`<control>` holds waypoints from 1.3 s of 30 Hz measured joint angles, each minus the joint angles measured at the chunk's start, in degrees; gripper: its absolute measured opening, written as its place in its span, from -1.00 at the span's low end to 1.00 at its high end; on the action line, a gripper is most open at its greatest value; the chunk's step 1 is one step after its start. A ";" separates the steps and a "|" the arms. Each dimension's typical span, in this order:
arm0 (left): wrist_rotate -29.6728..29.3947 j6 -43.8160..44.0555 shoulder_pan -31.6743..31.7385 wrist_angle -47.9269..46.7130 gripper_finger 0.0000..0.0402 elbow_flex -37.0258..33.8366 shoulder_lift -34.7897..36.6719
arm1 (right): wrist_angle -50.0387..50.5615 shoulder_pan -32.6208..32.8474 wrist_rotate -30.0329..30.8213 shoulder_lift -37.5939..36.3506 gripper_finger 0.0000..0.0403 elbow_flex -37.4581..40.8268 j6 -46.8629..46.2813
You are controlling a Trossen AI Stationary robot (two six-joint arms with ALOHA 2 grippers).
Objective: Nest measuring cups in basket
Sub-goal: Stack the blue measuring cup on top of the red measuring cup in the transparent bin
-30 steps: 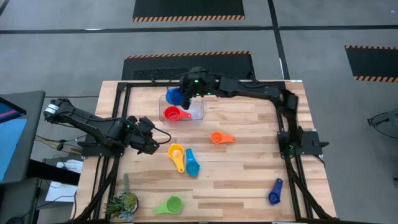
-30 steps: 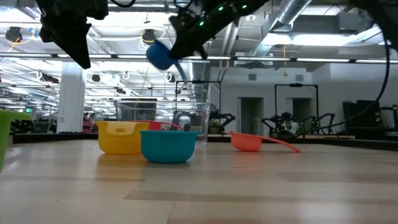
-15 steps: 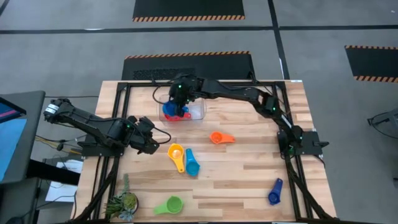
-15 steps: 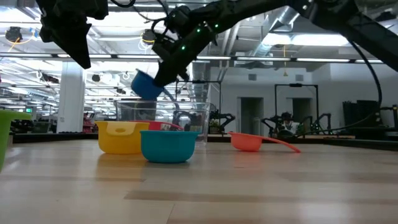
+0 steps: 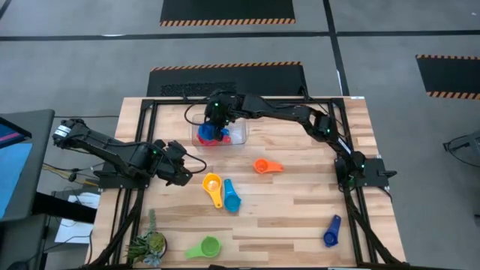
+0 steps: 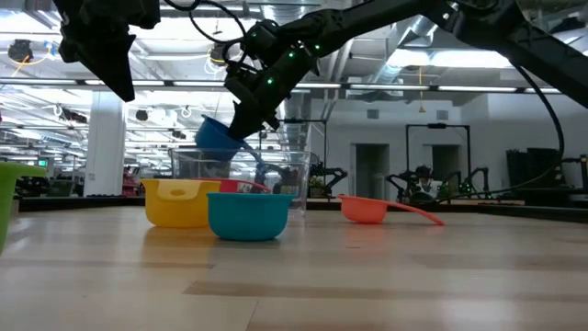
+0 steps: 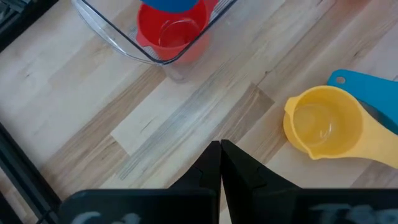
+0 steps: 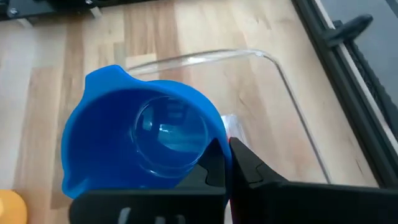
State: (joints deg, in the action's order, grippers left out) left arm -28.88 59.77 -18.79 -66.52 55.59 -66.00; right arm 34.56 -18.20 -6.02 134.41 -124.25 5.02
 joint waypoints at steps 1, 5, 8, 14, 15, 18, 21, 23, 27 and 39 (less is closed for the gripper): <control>0.02 0.00 0.00 0.25 -1.00 0.00 0.00 | 0.77 -0.02 -0.01 0.00 -0.92 0.00 -0.01; 0.07 0.00 0.00 0.28 -1.00 0.00 0.01 | 1.40 0.20 0.07 0.00 -0.71 0.02 0.00; 0.06 0.02 0.00 0.28 -1.00 0.00 0.00 | 0.34 0.30 0.03 0.00 -0.59 0.02 -0.03; 0.06 0.04 0.00 0.28 -1.00 0.00 0.01 | -0.54 0.15 2.33 0.00 -0.48 0.02 -0.49; 0.06 0.04 0.00 0.28 -1.00 0.00 0.01 | -0.51 0.15 2.88 0.00 -0.47 0.02 -0.92; 0.08 0.04 0.00 0.28 -1.00 0.00 0.00 | -0.55 0.13 2.93 0.00 -0.45 0.02 -2.65; 0.07 0.04 0.00 0.28 -1.00 0.00 0.02 | -0.56 0.22 2.93 0.00 -0.44 0.02 -3.06; 0.09 0.04 0.01 0.27 -1.00 0.00 0.01 | -0.56 0.36 2.93 0.00 -0.44 0.02 -3.10; 0.18 0.04 0.00 0.26 -1.00 0.00 0.00 | -0.56 0.52 2.97 -0.02 -0.44 0.02 -3.06; 0.41 0.04 0.00 0.26 -1.00 0.00 0.02 | 2.40 -1.56 2.80 -0.09 -0.65 0.02 -2.24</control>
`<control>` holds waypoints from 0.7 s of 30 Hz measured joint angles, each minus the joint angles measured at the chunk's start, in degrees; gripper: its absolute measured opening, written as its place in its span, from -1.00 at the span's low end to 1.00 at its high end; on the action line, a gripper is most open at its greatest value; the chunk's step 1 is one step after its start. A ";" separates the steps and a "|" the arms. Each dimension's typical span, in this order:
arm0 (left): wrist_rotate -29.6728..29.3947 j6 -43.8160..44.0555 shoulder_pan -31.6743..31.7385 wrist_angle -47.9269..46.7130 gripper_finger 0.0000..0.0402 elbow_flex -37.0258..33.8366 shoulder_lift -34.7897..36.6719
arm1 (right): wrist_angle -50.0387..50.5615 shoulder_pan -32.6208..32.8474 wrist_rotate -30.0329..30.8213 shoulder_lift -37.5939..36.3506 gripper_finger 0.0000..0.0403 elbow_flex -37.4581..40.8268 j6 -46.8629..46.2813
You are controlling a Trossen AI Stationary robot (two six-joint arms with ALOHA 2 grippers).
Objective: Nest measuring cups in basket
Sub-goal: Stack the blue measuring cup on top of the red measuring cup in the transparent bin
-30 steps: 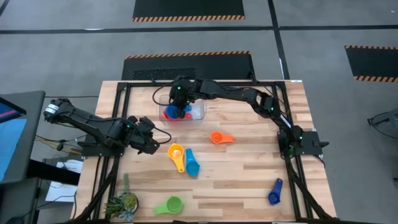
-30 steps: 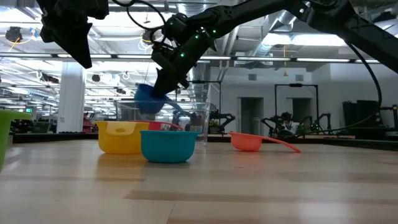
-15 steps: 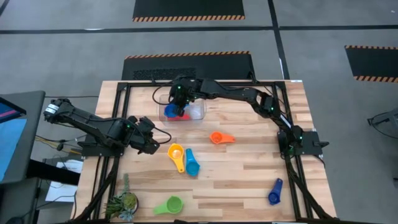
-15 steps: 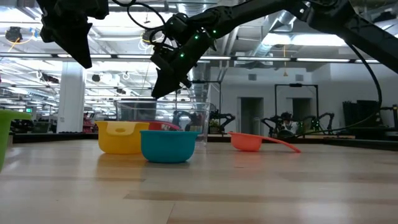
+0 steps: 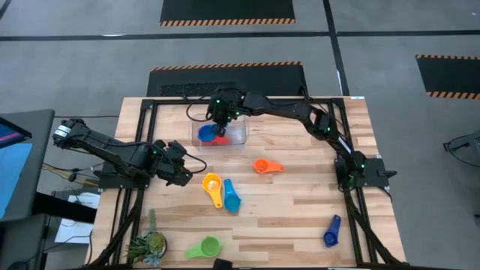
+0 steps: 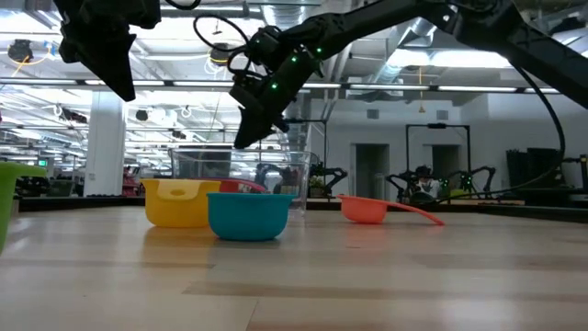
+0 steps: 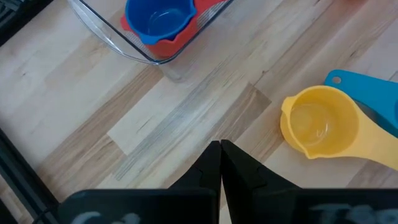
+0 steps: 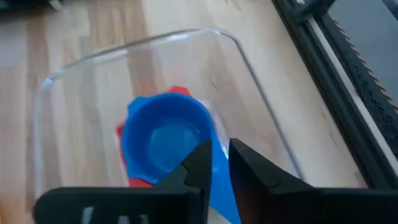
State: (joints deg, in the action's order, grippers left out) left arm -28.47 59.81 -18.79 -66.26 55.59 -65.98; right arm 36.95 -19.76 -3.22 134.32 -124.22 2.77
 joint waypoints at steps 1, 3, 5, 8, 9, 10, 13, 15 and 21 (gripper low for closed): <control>-0.06 0.00 0.02 0.00 -1.00 0.00 -0.02 | 1.03 -0.30 -0.78 0.00 -0.68 0.00 0.66; -0.28 0.00 0.00 0.00 -1.00 0.00 -0.02 | 3.67 -0.63 -2.78 0.00 -0.76 0.00 1.72; -0.34 -0.07 0.02 -0.02 -1.00 0.00 -0.02 | 5.49 -0.54 -3.02 0.09 -0.85 0.00 2.23; -0.74 -0.59 0.02 -0.02 -1.00 0.00 -0.01 | 3.96 -0.19 -2.98 1.93 -0.96 0.00 0.92; -0.74 -0.59 0.02 -0.04 -1.00 0.00 -0.02 | 4.67 -0.17 -2.73 2.24 -0.96 0.16 -0.16; -0.70 -0.59 0.02 -0.04 -1.00 0.00 0.00 | 4.34 -0.19 -2.56 2.86 -0.94 0.17 -1.08; -0.44 -0.40 0.02 0.03 -1.00 0.00 0.00 | 2.49 0.01 0.90 3.76 -0.90 -0.02 -2.72; -0.22 0.49 0.02 0.21 -1.00 0.00 -0.02 | 1.88 0.08 3.04 3.78 -0.92 0.09 -2.47; -0.27 1.66 0.02 0.33 -1.00 0.00 0.00 | 0.36 0.22 3.42 3.72 -0.95 0.00 -2.52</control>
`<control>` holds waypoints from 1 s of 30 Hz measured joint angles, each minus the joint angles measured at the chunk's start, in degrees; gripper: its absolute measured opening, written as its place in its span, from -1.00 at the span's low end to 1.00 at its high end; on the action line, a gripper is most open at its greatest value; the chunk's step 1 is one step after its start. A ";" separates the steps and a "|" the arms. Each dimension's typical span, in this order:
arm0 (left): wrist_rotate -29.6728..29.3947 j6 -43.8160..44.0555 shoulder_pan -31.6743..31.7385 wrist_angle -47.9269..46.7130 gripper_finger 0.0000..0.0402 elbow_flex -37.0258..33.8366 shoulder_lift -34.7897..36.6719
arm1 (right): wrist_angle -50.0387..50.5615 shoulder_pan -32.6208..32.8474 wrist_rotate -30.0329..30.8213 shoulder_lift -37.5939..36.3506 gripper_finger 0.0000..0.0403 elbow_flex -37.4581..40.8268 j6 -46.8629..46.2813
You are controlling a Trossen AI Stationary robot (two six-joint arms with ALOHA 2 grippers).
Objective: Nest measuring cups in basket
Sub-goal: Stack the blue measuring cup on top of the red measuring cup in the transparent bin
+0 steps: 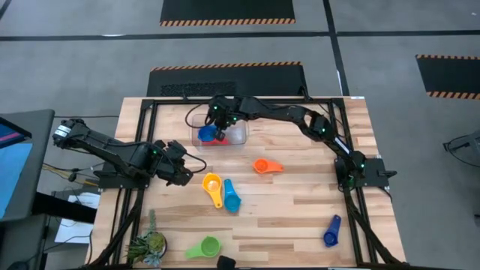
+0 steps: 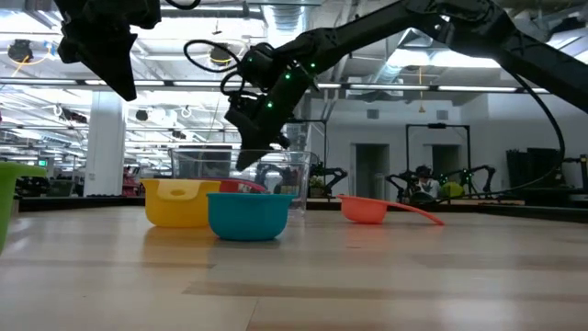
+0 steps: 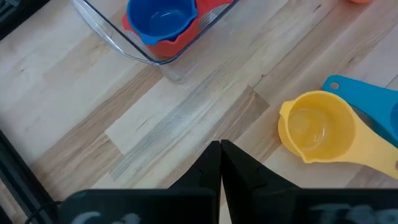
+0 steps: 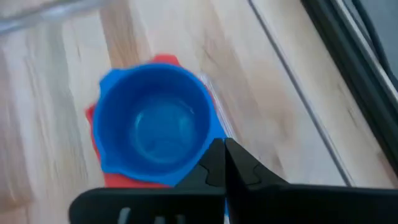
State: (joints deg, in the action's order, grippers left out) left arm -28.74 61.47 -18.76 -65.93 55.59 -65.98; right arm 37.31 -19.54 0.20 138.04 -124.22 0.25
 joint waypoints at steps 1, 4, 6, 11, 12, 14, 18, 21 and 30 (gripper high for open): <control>-0.02 0.09 0.00 0.02 -1.00 0.00 0.00 | 0.48 -0.22 -0.04 0.00 -0.95 0.00 -0.05; -0.02 0.11 0.00 0.06 -1.00 0.00 0.00 | 1.30 -0.56 0.71 0.00 -0.96 0.00 0.06; -0.02 0.10 0.00 0.08 -1.00 0.00 0.00 | 0.22 -0.56 2.69 0.02 -0.97 0.00 0.17; 0.00 0.11 0.00 0.06 -1.00 0.00 0.00 | 0.21 -1.03 2.64 0.02 -0.95 0.00 -0.41; 0.00 0.10 0.00 0.06 -1.00 0.00 0.00 | 0.55 -1.11 2.65 0.02 -0.96 0.00 -0.39; 0.00 0.09 0.00 0.06 -1.00 0.00 0.00 | 0.41 -1.21 2.58 0.02 -0.97 0.00 -0.39; 0.03 0.09 0.00 0.06 -1.00 0.00 0.00 | 0.30 -1.35 2.54 0.02 -0.98 0.00 -0.94; 0.03 0.78 0.00 0.06 -1.00 0.00 0.00 | -0.05 -1.46 2.33 0.02 -0.96 0.00 -2.95; 0.05 2.87 0.00 0.06 -1.00 0.00 -0.01 | 1.87 -1.37 1.96 0.02 -0.96 0.00 -11.87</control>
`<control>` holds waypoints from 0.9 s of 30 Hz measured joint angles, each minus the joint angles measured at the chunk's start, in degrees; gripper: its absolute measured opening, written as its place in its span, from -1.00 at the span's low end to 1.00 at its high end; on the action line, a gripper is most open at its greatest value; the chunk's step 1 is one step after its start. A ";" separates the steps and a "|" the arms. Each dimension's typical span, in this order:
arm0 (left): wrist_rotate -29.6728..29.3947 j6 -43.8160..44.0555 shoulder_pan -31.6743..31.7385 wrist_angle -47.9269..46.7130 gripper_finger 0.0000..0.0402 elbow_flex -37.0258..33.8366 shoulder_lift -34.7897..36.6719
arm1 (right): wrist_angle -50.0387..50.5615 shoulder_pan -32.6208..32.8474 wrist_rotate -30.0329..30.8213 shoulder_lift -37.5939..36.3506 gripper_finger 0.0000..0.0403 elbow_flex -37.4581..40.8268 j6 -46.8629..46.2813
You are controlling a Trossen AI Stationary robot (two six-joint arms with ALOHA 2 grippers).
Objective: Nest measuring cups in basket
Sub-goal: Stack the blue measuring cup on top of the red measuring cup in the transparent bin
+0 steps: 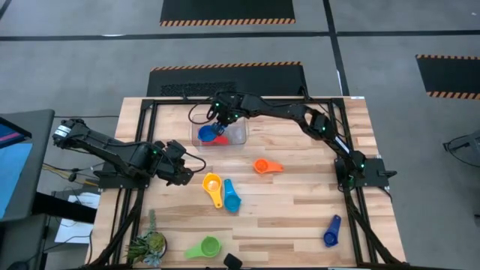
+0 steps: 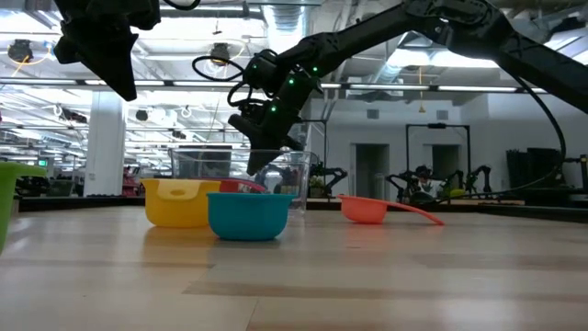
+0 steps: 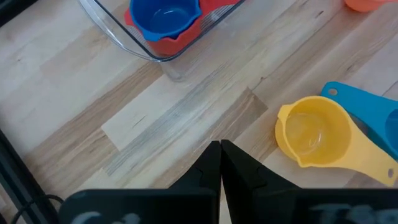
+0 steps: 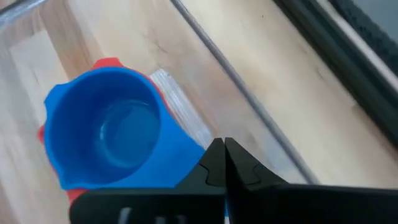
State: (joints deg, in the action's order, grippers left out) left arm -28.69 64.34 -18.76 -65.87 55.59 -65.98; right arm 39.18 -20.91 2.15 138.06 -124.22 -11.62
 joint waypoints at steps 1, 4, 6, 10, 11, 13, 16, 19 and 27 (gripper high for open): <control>0.00 -0.03 0.00 0.01 -1.00 0.00 0.01 | 0.02 0.02 0.00 0.00 -0.96 0.00 -0.86; 0.00 -0.05 0.00 0.00 -1.00 0.00 0.01 | 0.08 -0.08 -0.07 0.00 -0.97 0.00 -4.01; 0.23 -0.03 0.00 0.01 -1.00 0.00 0.00 | 0.30 -0.32 -0.04 0.00 -0.98 0.00 -6.43; 1.63 -0.03 0.00 0.00 -1.00 0.00 -0.01 | 1.27 -0.68 -0.04 0.00 -0.96 0.00 -10.40; 1.84 -0.03 0.00 0.02 -1.00 0.00 0.01 | 1.56 -0.68 -0.02 0.00 -0.96 0.00 -11.17; 2.00 -0.03 0.00 0.02 -1.00 0.00 -0.01 | 2.29 -0.66 -0.02 0.00 -0.97 0.00 -11.93; 2.51 -0.03 0.00 0.02 -1.00 0.00 0.00 | 2.74 -0.19 0.33 0.00 -0.98 0.00 -11.98; 2.51 -0.03 0.00 0.02 -1.00 0.00 0.01 | 2.97 0.27 0.61 0.00 -0.96 0.00 -12.23; 2.67 -0.03 0.00 0.00 -1.00 0.00 0.01 | 5.41 2.08 1.67 1.38 -0.95 -0.07 -11.73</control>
State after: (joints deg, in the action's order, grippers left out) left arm -26.02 64.31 -18.76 -65.86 55.59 -65.98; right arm 44.59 -18.82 3.83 139.44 -124.30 -23.35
